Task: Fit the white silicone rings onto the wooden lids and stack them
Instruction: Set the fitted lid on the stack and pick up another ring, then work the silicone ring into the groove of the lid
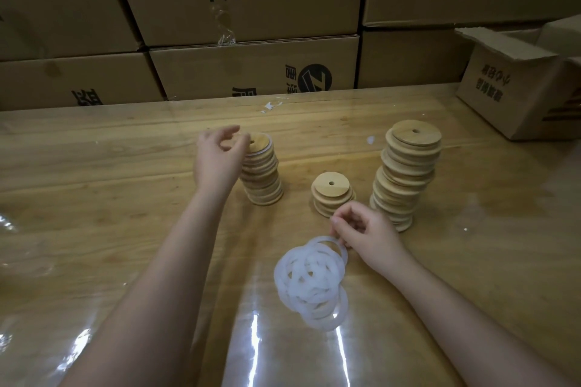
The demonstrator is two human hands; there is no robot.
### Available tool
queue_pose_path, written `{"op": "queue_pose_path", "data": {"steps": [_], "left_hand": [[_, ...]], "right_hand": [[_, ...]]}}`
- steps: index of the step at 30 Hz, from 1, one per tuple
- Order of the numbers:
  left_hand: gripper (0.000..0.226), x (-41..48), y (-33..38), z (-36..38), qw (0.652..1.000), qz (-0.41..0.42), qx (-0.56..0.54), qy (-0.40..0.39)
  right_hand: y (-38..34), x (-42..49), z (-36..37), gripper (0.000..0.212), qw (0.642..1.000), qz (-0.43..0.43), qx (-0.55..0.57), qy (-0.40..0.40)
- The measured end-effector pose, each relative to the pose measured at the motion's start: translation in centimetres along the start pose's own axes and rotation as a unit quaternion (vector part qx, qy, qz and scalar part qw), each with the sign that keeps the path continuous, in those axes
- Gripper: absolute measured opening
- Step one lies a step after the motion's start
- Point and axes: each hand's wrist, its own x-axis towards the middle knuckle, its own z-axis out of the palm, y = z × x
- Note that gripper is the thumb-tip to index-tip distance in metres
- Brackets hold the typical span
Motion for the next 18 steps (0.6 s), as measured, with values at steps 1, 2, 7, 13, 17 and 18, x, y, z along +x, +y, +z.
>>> {"op": "queue_pose_path", "data": {"steps": [1, 2, 7, 13, 17, 18], "left_hand": [[0.036, -0.1, 0.0, 0.1, 0.999, 0.029, 0.031, -0.030], [0.042, -0.1, 0.0, 0.3, 0.996, 0.044, 0.060, -0.056], [0.048, -0.6, 0.0, 0.5, 0.989, 0.056, 0.121, -0.061], [0.040, -1.8, 0.7, 0.5, 0.983, 0.132, 0.125, 0.021], [0.021, -4.2, 2.4, 1.6, 0.931, 0.351, 0.096, 0.021], [0.020, -4.8, 2.7, 2.2, 0.922, 0.375, 0.097, -0.030]], "right_hand": [[0.0, 0.0, 0.0, 0.022, 1.000, 0.000, -0.001, 0.000], [0.0, 0.0, 0.0, 0.021, 1.000, 0.002, -0.001, -0.001], [-0.1, 0.0, 0.0, 0.017, 1.000, 0.004, -0.004, -0.006], [0.2, 0.1, 0.0, 0.016, 1.000, 0.005, 0.000, -0.005], [0.4, 0.1, 0.1, 0.017, 1.000, 0.001, -0.024, -0.011], [0.4, 0.1, 0.1, 0.018, 0.999, -0.003, -0.038, -0.015]]}}
